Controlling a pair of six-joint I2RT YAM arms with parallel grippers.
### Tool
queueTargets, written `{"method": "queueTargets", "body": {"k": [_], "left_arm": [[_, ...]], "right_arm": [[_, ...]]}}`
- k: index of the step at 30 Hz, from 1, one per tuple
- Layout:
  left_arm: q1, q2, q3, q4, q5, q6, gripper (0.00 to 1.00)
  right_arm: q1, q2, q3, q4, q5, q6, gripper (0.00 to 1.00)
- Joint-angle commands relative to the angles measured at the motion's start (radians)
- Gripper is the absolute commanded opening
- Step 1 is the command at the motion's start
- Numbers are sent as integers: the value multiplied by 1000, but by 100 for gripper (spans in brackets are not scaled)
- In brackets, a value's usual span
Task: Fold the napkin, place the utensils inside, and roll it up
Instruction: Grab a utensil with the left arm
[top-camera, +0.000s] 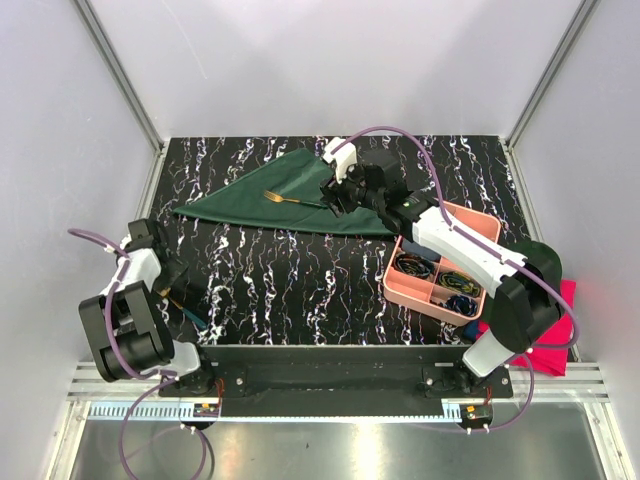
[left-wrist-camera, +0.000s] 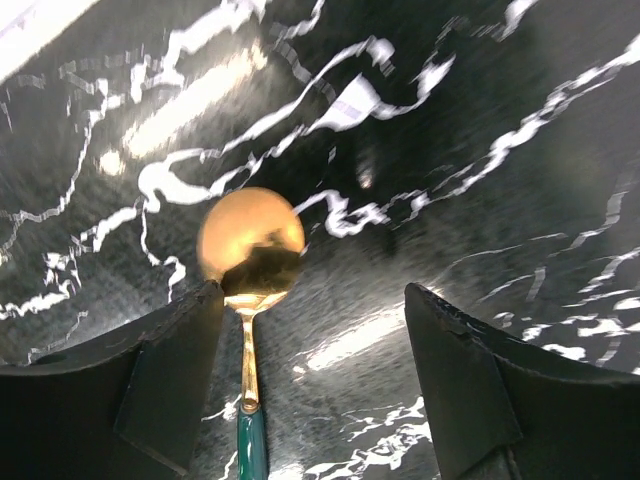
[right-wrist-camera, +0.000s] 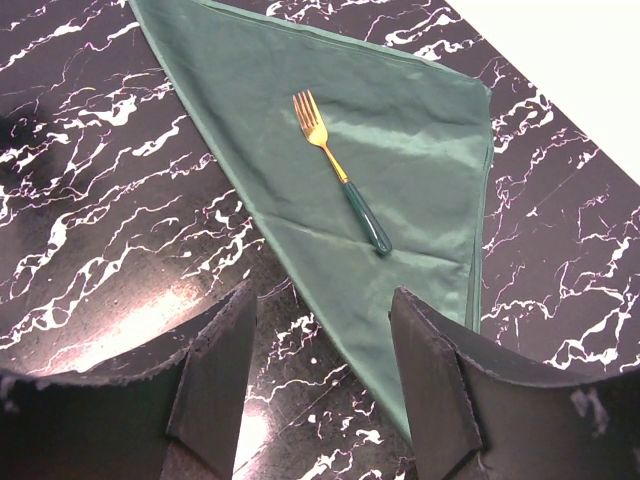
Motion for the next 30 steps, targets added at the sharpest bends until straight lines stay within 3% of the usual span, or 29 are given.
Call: {"method": "queueTargets", "body": {"k": [1, 7, 12, 15, 16, 18, 21, 22, 30], "left_arm": [[6, -19, -17, 18, -4, -43, 76], [6, -4, -32, 21, 5, -58, 75], [10, 59, -21, 21, 37, -57, 66], [10, 65, -29, 35, 51, -58, 48], [10, 67, -29, 36, 56, -60, 37], [10, 77, -29, 41, 71, -58, 28], [8, 91, -23, 46, 102, -57, 3], [8, 85, -20, 49, 111, -55, 0], [-32, -27, -26, 125, 224, -41, 0]], "right_arm": [[1, -39, -2, 48, 29, 0, 64], [1, -21, 5, 50, 22, -2, 65], [1, -22, 2, 48, 26, -7, 65], [1, -20, 4, 48, 23, -7, 66], [1, -19, 4, 48, 20, -5, 66], [0, -17, 4, 47, 18, -5, 66], [1, -16, 4, 47, 12, -3, 66], [1, -13, 4, 45, 11, -3, 66], [1, 33, 22, 38, -69, 53, 66]]}}
